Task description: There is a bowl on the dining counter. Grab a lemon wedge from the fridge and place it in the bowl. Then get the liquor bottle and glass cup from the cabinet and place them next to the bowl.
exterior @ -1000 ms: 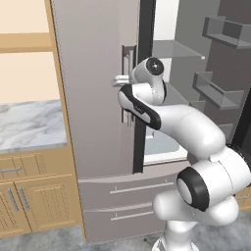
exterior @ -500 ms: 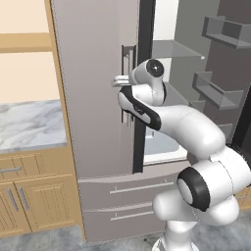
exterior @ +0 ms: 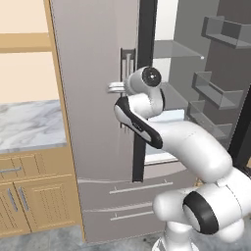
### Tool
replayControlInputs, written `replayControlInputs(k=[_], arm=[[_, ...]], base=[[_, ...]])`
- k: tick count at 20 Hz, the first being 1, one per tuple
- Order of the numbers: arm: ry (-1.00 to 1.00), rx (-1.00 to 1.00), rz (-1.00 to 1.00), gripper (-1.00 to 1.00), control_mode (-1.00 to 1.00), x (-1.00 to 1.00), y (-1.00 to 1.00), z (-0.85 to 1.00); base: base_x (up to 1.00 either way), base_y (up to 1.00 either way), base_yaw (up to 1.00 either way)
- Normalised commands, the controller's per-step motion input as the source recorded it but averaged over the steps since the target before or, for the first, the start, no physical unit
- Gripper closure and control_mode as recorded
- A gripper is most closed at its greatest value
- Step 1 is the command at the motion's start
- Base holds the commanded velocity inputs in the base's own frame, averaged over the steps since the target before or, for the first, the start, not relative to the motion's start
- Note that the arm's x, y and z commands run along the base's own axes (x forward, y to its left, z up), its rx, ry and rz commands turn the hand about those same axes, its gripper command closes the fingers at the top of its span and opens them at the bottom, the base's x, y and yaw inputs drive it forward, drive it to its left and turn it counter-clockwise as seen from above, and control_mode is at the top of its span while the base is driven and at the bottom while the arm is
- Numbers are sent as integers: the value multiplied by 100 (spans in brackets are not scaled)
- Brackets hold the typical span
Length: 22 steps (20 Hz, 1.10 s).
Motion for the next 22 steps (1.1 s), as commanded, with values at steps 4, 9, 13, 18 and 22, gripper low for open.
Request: replayControlInputs(k=[4,9,13,18,22], arm=[[-8,0,0,100,-100,-100,72,-1],[-2,0,0,100,-100,-100,71,0],[3,0,2,-100,-100,-69,73,-3],[3,19,3,-100,-100,-49,13,3],[0,45,-15,-100,-100,-95,-41,35]], base=[[0,0,0],[0,0,0],[0,0,0],[0,0,0],[0,0,0]])
